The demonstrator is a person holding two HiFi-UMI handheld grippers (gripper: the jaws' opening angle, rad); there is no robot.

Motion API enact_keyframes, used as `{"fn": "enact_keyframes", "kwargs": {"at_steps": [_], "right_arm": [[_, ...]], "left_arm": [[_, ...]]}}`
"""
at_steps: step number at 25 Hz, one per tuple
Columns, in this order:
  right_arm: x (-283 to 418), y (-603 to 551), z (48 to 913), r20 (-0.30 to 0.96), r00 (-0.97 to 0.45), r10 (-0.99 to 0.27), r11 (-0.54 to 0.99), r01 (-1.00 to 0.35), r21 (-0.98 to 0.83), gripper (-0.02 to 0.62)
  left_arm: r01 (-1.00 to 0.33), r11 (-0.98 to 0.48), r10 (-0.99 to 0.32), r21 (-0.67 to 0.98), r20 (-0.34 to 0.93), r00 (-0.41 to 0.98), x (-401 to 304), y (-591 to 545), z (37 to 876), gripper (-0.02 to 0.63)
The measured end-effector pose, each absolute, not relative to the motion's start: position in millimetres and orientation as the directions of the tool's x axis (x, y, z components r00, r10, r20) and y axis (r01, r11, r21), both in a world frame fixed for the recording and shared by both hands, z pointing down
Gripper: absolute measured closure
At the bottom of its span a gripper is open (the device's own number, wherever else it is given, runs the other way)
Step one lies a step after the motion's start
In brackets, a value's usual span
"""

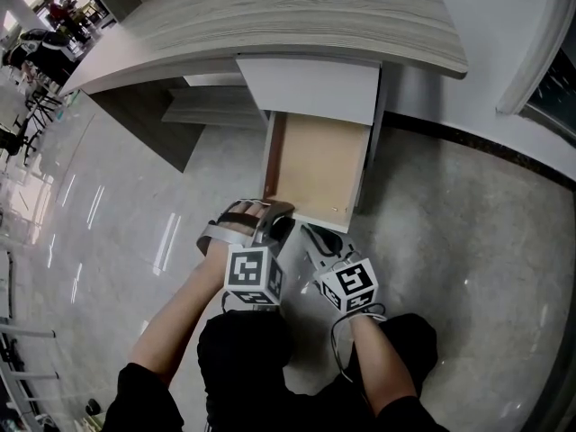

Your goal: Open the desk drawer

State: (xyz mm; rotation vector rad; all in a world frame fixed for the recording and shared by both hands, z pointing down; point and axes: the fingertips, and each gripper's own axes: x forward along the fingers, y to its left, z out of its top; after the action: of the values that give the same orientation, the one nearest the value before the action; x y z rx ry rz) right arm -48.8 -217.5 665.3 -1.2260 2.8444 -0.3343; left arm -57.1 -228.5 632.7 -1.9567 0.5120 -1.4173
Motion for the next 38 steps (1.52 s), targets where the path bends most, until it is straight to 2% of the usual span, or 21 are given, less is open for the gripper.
{"fn": "enact_keyframes", "kwargs": {"at_steps": [9, 13, 23, 34, 38], "right_arm": [[-56.7, -213.3, 672.5, 0.081, -0.705, -0.704, 0.68, -0.703, -0.21, 0.546], [-57.6, -213.8, 672.3, 0.079, -0.708, -0.702, 0.682, -0.7, -0.213, 0.552], [-63.8, -206.8, 678.4, 0.093, -0.723, -0.684, 0.694, -0.685, -0.223, 0.552], [-65.4, -205.1, 678.2, 0.097, -0.726, -0.681, 0.696, -0.683, -0.221, 0.552], [-71.5, -200.9, 682.8, 0.116, -0.733, -0.67, 0.706, -0.678, -0.205, 0.552]], "left_arm": [[0.012, -0.738, -0.631, -0.674, 0.697, 0.342, -58.9, -225.4, 634.9, 0.519], [-0.028, -0.79, -0.576, -0.613, 0.725, 0.377, -57.1, -217.9, 639.9, 0.472], [-0.002, -0.781, -0.583, -0.625, 0.727, 0.363, -57.9, -212.1, 642.6, 0.485], [-0.055, -0.779, -0.594, -0.625, 0.706, 0.387, -59.8, -207.1, 639.3, 0.499], [-0.071, -0.774, -0.601, -0.63, 0.694, 0.396, -62.6, -201.4, 635.2, 0.522]]}}
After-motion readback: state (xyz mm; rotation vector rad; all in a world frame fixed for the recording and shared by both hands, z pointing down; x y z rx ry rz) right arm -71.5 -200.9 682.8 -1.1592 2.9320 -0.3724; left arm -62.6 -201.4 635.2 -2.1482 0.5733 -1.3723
